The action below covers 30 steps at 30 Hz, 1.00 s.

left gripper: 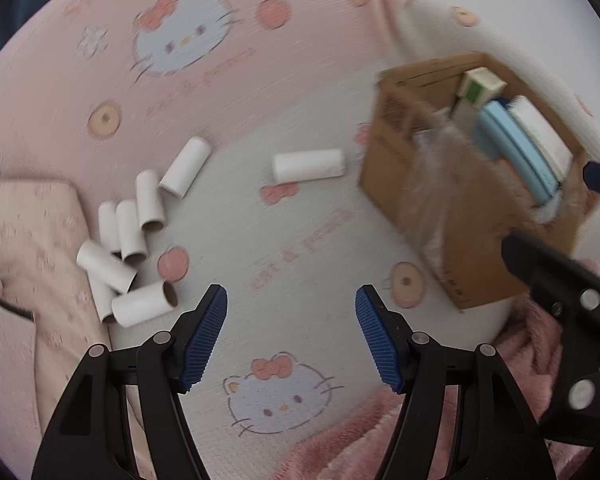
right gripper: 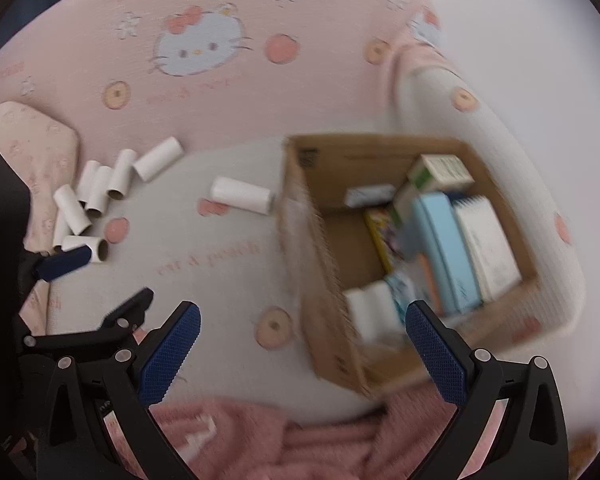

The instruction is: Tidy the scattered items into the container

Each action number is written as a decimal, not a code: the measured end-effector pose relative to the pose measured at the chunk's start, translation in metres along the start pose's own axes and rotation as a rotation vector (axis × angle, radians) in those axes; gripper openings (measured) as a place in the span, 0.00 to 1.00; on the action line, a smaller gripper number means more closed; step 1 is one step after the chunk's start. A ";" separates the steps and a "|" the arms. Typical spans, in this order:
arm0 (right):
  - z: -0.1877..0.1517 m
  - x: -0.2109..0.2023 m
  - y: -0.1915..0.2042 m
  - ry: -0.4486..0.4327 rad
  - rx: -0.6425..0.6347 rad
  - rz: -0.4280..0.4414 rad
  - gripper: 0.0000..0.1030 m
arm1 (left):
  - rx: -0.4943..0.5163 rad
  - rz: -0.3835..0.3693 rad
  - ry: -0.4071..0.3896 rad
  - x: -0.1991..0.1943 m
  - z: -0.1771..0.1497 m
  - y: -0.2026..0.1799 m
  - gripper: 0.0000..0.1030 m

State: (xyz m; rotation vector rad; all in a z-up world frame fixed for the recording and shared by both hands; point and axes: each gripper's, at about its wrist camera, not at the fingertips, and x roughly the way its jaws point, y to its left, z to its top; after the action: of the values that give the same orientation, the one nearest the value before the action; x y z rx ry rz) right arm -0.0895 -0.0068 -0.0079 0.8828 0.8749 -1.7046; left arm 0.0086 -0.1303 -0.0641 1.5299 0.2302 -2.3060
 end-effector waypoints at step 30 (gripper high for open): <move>0.028 0.153 0.128 -0.190 -0.475 -0.073 0.99 | -1.091 -0.136 -0.023 0.129 -0.117 0.218 0.65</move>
State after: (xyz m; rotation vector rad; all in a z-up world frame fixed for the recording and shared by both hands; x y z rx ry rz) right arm -0.0095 -0.1291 -0.1465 0.3681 1.1272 -1.5173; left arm 0.1476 -0.3195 -0.2144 0.9022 1.3409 -1.7126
